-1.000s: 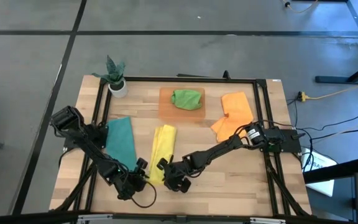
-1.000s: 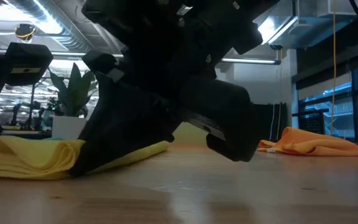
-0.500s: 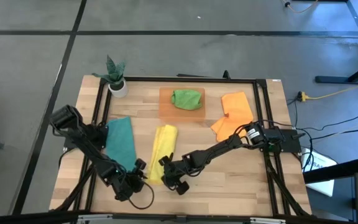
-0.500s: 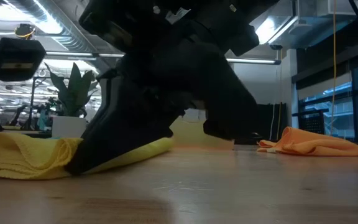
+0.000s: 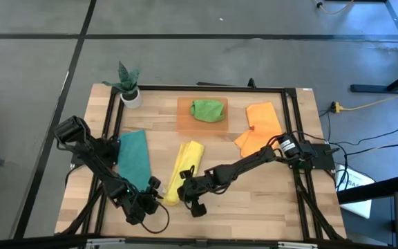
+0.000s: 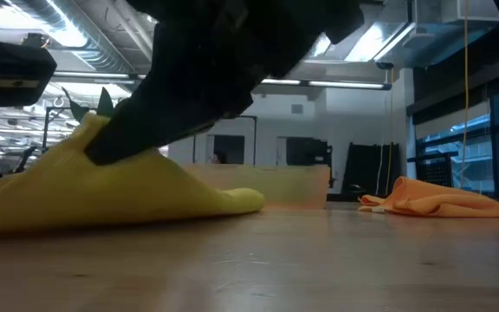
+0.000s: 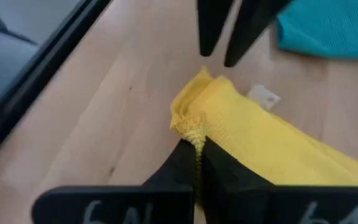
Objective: Roll microfiber towels into tight, uniform cylinder then place into a basket
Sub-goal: Roll the yellow microfiber cloth
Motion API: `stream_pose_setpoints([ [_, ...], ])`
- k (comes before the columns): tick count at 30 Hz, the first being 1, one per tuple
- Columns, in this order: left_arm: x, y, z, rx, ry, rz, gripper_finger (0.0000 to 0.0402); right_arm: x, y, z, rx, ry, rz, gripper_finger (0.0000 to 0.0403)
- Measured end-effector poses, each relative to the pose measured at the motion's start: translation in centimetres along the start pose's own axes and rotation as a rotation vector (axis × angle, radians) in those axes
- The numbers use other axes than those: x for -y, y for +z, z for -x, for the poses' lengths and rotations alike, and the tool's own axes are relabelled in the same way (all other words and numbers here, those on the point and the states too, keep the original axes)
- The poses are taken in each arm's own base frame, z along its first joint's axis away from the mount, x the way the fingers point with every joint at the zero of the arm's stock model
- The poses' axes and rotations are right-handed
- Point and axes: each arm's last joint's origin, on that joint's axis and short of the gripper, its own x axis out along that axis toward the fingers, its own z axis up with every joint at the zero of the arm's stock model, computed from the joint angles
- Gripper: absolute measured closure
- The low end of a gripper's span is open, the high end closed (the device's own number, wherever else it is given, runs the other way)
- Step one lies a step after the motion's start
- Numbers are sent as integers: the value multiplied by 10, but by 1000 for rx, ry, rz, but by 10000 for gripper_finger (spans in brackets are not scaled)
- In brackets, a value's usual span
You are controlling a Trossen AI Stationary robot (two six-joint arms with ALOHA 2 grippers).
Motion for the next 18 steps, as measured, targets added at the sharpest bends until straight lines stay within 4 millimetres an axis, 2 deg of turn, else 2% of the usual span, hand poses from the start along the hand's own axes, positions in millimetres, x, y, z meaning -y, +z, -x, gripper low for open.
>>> stream_pose_setpoints([
  [6,1,2,0,17,-5,10,303,7,-1,1,-15,-14,-219,399],
  [9,1,3,0,28,-8,13,303,12,-5,1,-49,-47,-262,399],
  [13,1,3,0,32,-9,15,303,21,-2,13,-81,-68,-376,399],
  [18,2,4,1,40,-14,13,303,20,-1,21,-122,-60,-377,399],
])
